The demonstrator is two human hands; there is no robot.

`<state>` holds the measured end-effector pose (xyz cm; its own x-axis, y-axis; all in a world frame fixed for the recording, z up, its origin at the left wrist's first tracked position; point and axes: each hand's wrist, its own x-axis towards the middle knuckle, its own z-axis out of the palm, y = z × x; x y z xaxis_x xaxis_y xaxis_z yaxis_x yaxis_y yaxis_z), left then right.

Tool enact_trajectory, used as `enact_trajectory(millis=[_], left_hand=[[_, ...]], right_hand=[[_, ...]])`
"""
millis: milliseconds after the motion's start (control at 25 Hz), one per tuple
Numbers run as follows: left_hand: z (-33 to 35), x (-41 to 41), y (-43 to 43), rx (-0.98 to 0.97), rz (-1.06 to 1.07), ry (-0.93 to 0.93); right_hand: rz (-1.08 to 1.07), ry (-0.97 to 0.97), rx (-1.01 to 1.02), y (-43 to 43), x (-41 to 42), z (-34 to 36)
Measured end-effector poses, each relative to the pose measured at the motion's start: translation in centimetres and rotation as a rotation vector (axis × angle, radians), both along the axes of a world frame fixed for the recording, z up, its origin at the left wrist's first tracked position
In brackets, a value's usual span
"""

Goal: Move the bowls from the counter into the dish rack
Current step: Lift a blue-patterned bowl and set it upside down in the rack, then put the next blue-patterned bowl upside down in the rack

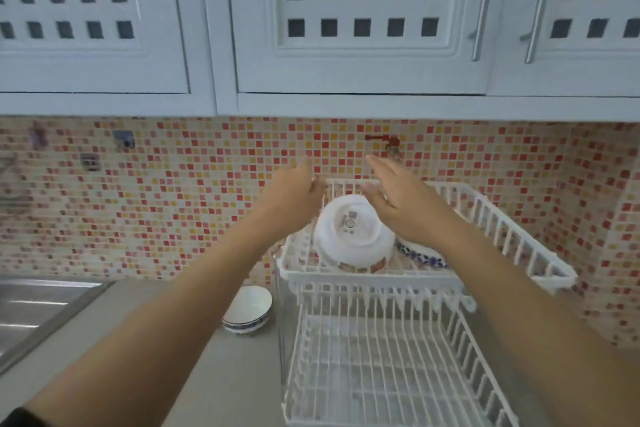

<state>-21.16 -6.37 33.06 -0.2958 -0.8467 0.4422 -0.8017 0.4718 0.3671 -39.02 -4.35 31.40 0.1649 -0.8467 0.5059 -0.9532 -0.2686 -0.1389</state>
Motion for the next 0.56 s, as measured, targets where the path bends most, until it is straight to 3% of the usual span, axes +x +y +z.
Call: enact_trajectory(millis=[280, 560], left_hand=[[-5.3, 18.2, -1.5, 0.177, 0.161, -0.028], [-16.0, 24.6, -4.4, 0.4, 0.233, -0.042]], right_hand=[[0.059, -0.151, 0.065, -1.6, 18.7, -5.5], [-0.051, -0.181, 0.318, -7.2, 25.5, -15.3]])
